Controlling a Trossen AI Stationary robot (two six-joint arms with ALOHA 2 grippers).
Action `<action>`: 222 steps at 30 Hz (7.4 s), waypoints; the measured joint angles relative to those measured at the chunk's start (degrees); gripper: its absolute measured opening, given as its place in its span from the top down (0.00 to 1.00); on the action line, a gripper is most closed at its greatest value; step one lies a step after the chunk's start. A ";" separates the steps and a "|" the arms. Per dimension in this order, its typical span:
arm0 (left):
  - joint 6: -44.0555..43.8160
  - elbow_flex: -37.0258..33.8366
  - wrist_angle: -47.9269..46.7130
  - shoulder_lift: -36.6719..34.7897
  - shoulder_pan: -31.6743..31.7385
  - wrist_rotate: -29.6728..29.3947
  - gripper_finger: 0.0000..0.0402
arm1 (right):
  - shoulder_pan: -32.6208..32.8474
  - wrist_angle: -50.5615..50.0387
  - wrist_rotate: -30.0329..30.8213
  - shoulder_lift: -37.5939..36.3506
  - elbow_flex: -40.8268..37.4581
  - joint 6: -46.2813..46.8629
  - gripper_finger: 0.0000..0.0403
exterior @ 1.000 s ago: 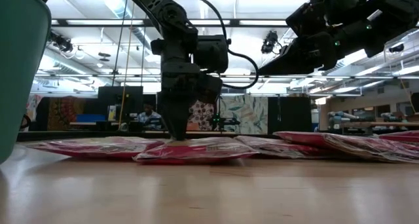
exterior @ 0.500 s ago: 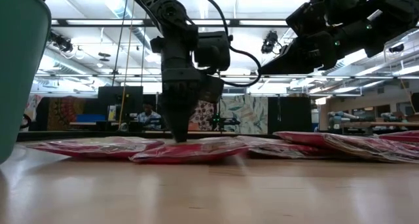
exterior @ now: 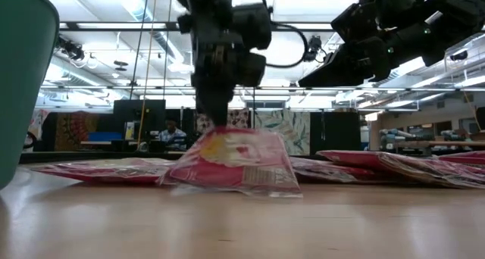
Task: Sort popcorn bags into baskets
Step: Put the popcorn bag into the blue bin
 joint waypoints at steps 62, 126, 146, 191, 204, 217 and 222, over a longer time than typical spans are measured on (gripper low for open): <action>-68.91 39.87 -42.20 -12.28 -44.08 -27.78 1.00 | 1.53 -2.37 4.09 0.00 0.02 0.97 0.95; -64.54 -1.17 -41.40 -12.96 -39.47 -2.35 0.69 | 1.79 1.32 1.24 0.00 0.02 1.01 0.95; -45.58 1.99 -27.91 -12.34 -24.07 -32.86 0.69 | 1.79 1.25 -0.67 0.00 0.02 1.93 0.95; -7.36 -19.46 -5.97 -3.41 -4.39 -15.33 0.67 | 1.81 0.84 -1.95 0.00 0.02 1.69 0.95; -10.11 -15.16 -3.96 -4.63 -4.67 -14.02 0.99 | 1.81 0.84 -1.95 0.00 0.02 1.66 0.95; -10.68 -7.52 -5.22 -6.63 -7.67 -13.88 1.00 | 1.34 -3.61 -8.06 0.04 0.02 5.28 0.95; -11.52 -6.26 -5.52 -6.63 -8.31 -15.79 1.00 | 0.55 -2.74 -10.46 1.52 0.02 8.36 0.88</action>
